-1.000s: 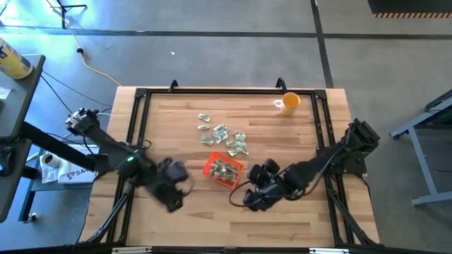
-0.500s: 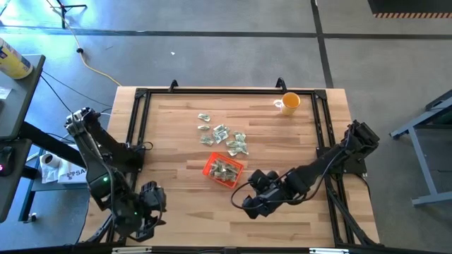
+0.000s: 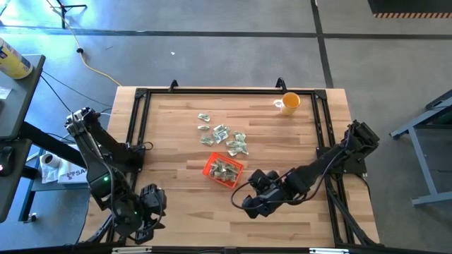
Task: Pick and place Stevia / Truvia into bins
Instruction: Put the stevia packet into the orange bin
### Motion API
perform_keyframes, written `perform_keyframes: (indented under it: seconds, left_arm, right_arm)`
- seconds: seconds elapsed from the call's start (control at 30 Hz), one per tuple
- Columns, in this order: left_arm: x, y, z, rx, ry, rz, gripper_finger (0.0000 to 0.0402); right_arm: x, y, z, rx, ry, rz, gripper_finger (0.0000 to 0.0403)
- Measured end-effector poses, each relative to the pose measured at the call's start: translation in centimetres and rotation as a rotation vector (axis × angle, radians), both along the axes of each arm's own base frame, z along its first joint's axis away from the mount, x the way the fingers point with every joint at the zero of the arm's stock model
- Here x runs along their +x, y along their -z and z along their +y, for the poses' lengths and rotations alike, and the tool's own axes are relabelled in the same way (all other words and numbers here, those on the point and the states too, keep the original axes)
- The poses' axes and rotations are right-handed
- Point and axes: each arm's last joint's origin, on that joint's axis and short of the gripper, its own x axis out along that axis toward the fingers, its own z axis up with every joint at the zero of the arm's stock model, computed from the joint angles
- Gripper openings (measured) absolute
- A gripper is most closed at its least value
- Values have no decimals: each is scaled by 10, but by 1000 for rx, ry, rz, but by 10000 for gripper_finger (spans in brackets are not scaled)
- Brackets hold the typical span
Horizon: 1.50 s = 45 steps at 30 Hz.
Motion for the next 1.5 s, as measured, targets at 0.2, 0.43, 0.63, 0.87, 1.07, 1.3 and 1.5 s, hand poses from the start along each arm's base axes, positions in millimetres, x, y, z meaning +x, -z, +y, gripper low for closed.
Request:
perform_keyframes:
  seconds: [0.2,0.43,0.63,0.87,1.07,1.3,1.5]
  left_arm:
    - [0,1,1,17,11,2,232]
    - [5,6,16,98,-29,69,232]
    - [18,7,30,122,-33,107,232]
    - [20,7,30,111,0,107,232]
    - [21,6,29,97,-7,84,232]
    - [24,3,27,93,-23,28,232]
    - [25,3,26,82,-12,23,232]
  right_arm:
    - [3,0,-6,-56,10,-15,316]
    - [5,0,-11,-62,-1,-5,316]
    - [5,1,-11,-61,21,-3,316]
    - [4,2,-16,-100,14,29,316]
    - [2,4,-20,-129,-2,66,316]
    - [2,4,-20,-103,-6,75,316]
    - [2,4,-19,-74,-21,88,316]
